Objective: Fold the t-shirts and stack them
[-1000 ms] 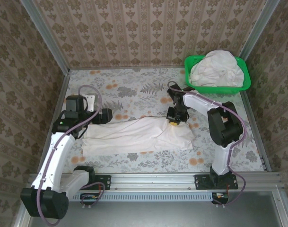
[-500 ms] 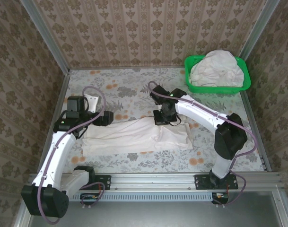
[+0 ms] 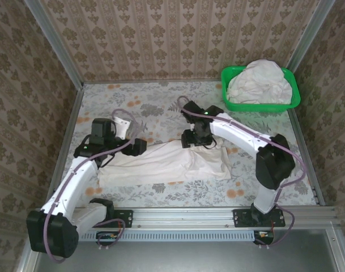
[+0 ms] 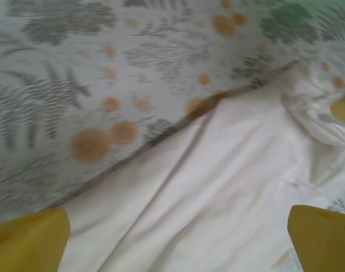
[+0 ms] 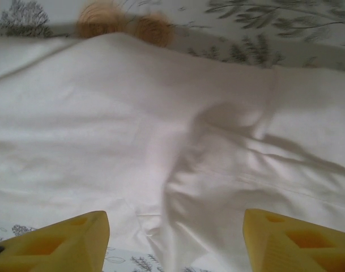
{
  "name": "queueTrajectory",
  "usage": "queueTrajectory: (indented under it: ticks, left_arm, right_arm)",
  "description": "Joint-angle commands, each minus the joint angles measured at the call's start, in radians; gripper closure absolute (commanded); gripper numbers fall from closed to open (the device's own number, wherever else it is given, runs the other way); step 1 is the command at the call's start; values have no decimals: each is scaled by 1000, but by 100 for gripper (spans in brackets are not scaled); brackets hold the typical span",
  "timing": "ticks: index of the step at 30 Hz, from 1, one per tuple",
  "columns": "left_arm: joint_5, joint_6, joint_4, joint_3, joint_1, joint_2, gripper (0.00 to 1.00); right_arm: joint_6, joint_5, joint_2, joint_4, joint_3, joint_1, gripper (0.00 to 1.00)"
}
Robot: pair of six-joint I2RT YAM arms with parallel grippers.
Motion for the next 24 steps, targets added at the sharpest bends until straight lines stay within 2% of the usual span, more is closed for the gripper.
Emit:
queueTrajectory:
  ticks: [1, 6, 9, 12, 16, 22, 24]
  left_arm:
    - [91, 63, 83, 5, -85, 70, 0]
    - [137, 156, 64, 145, -253, 287, 0]
    - [221, 198, 39, 253, -325, 440, 3]
    - [316, 216, 6, 372, -368, 578, 7]
    - [416, 223, -39, 497, -420, 727, 13]
    - [447, 161, 8, 518, -462, 814, 35]
    - [420, 142, 20, 511, -471, 827, 43]
  right_arm:
    - [121, -23, -102, 56, -128, -97, 35]
    - [256, -75, -206, 134, -349, -243, 37]
    - [284, -114, -245, 168, -445, -309, 42]
    - [282, -145, -253, 218, -498, -341, 50]
    - [263, -147, -214, 242, -480, -347, 65]
    - [230, -157, -132, 265, -423, -350, 77]
    - [223, -161, -121, 259, -408, -349, 87]
